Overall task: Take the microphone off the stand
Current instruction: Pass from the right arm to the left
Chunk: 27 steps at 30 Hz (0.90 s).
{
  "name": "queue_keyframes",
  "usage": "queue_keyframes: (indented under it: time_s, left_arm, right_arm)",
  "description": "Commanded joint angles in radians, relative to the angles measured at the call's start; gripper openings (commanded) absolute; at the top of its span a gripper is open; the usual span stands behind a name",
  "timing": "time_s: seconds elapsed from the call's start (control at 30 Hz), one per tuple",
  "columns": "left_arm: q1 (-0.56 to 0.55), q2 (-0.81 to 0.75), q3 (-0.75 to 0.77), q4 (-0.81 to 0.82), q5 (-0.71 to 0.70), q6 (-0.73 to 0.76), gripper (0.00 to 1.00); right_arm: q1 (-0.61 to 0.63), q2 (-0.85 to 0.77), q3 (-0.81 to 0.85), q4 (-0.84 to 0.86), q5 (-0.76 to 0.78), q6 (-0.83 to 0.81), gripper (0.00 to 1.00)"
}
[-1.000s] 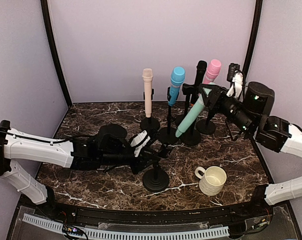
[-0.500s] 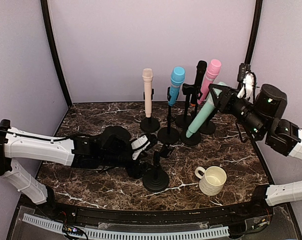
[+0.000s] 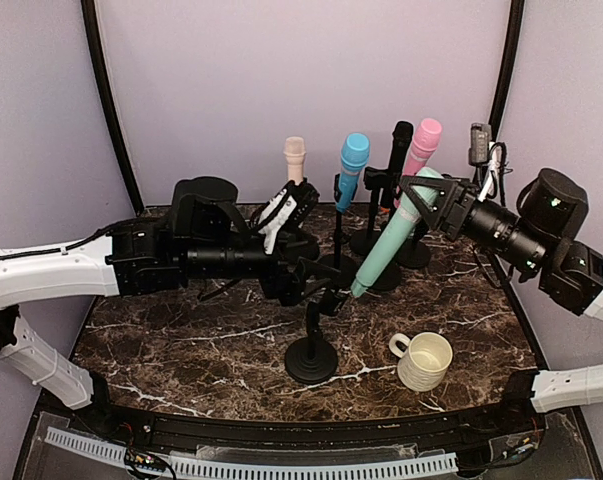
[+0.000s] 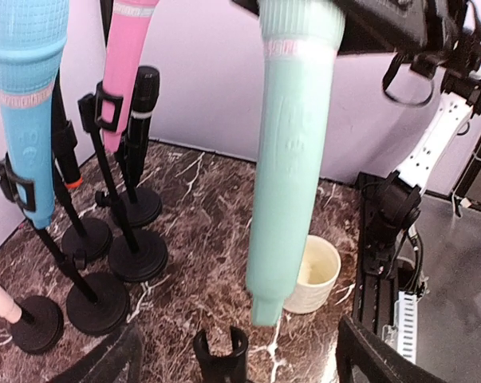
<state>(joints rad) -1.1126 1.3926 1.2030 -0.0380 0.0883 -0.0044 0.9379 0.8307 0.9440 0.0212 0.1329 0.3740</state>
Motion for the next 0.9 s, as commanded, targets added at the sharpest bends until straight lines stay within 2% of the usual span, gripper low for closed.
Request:
queue_keyframes:
  time_s: [0.0,0.07,0.2,0.43,0.57,0.73,0.87]
  left_arm:
    - [-0.002,0.002,0.07,0.056,0.132,-0.03,0.86]
    - [-0.008,0.016,0.078,0.083,0.179,-0.015,0.86]
    - [-0.009,0.048,0.081,0.115,0.185,-0.012,0.86]
    - [-0.009,0.077,0.057,0.213,0.247,-0.077,0.88]
    - [-0.008,0.077,0.056,0.261,0.226,-0.09,0.75]
    - [0.004,0.067,0.049,0.289,0.228,-0.104,0.63]
    - [0.01,0.069,0.047,0.276,0.223,-0.107,0.46]
  right_arm:
    - [0.001,0.063,0.029,0.176,-0.267,0.003,0.05]
    - [0.001,0.092,0.024,0.22,-0.328,0.009,0.04]
    - [0.008,0.131,0.005,0.319,-0.435,0.027,0.05]
    - [0.018,0.162,0.022,0.343,-0.461,0.014,0.05]
    - [0.02,0.183,0.037,0.341,-0.462,0.008,0.05]
    - [0.023,0.198,0.049,0.321,-0.447,-0.004,0.05]
    - [0.026,0.202,0.049,0.316,-0.441,-0.01,0.05]
